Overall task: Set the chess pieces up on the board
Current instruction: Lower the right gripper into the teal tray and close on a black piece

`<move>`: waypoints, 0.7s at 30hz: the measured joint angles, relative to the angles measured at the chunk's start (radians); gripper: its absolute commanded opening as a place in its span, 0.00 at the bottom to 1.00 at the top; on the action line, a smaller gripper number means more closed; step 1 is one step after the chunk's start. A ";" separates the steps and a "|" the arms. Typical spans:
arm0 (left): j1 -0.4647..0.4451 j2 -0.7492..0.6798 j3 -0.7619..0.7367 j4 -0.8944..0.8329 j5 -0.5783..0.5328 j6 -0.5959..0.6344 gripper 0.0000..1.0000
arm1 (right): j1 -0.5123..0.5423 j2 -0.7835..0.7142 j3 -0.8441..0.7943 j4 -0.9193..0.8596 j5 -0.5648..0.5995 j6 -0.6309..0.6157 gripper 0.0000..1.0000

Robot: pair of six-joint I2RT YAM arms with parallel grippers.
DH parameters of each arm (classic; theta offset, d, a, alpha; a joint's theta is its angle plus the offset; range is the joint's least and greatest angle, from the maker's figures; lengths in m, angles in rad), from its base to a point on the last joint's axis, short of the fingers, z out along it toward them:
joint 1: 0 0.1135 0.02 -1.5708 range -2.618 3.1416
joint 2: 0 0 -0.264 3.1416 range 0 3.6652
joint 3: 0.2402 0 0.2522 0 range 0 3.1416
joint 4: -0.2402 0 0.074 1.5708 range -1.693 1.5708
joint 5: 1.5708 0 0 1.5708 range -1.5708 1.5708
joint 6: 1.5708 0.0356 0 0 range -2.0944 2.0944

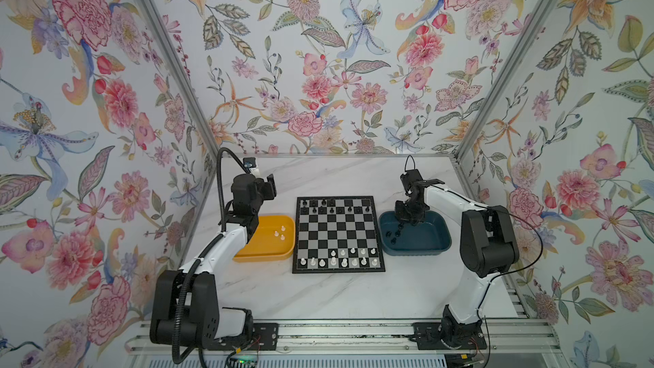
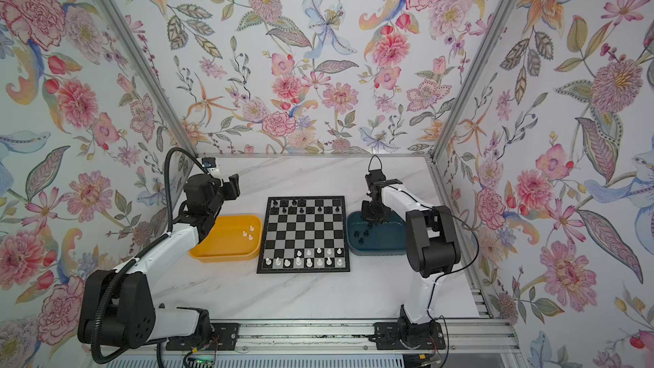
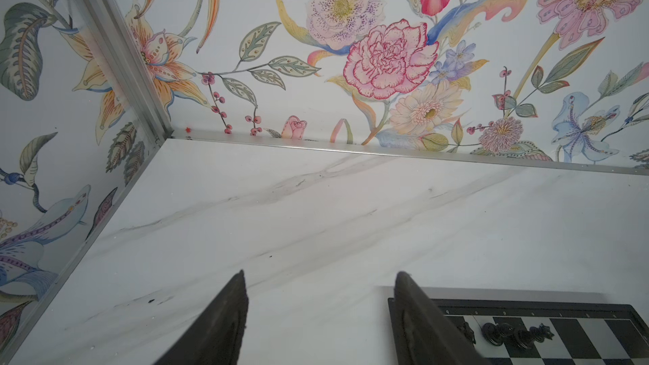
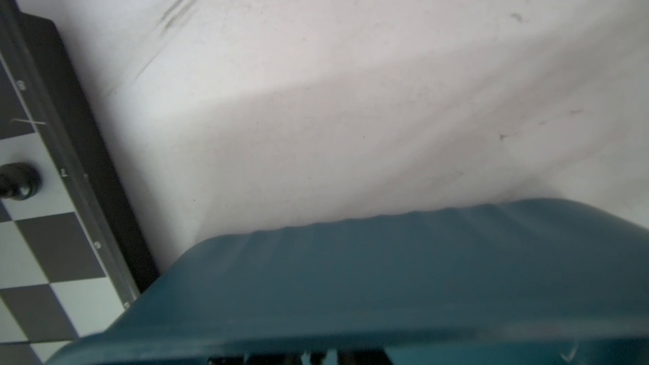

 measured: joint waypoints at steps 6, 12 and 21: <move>0.000 0.003 0.000 0.000 0.000 0.003 0.67 | 0.006 0.005 0.001 0.000 0.000 0.000 0.18; -0.003 0.006 0.000 -0.001 0.000 0.007 0.68 | 0.010 0.021 0.006 -0.001 0.001 0.000 0.16; -0.005 0.007 0.000 -0.002 0.000 0.007 0.68 | 0.014 0.023 0.022 -0.011 0.011 0.000 0.11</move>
